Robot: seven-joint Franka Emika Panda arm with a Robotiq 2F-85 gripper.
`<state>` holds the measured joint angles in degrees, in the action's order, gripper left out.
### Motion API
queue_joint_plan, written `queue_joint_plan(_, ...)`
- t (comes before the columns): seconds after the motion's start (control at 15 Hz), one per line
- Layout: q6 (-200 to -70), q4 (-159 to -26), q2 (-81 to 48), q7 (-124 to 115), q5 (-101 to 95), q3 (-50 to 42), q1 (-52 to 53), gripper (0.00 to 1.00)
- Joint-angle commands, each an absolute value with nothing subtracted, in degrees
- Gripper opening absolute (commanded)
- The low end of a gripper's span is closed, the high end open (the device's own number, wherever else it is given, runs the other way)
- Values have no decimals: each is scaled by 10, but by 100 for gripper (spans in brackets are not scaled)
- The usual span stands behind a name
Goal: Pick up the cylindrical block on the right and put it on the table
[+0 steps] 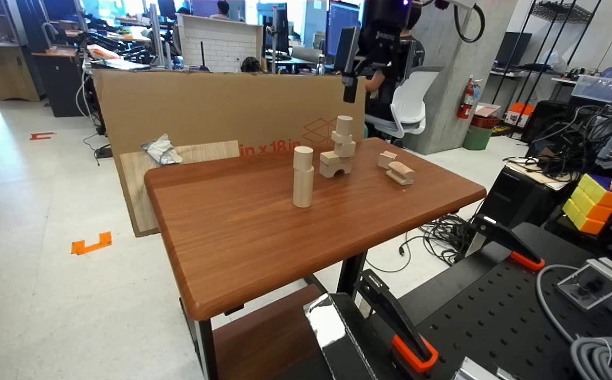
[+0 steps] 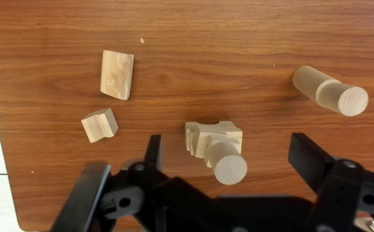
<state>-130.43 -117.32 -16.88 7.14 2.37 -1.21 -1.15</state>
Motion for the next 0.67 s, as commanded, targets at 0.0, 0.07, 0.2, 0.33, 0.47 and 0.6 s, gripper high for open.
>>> queue_joint_plan(0.0, -1293, -1137, -199, 63, 21, -7, -13, 100)
queue_joint_plan(0.07, -1293, -1131, -207, 58, 16, -7, -11, 100)
queue_joint_plan(0.2, -1292, -1120, -221, 51, 10, -7, -7, 100)
queue_joint_plan(0.33, -1294, -1109, -236, 43, 6, -7, -4, 100)
queue_joint_plan(0.47, -1292, -1099, -249, 35, 0, -7, -1, 100)
queue_joint_plan(0.6, -1292, -1089, -262, 28, -3, -8, 2, 100)
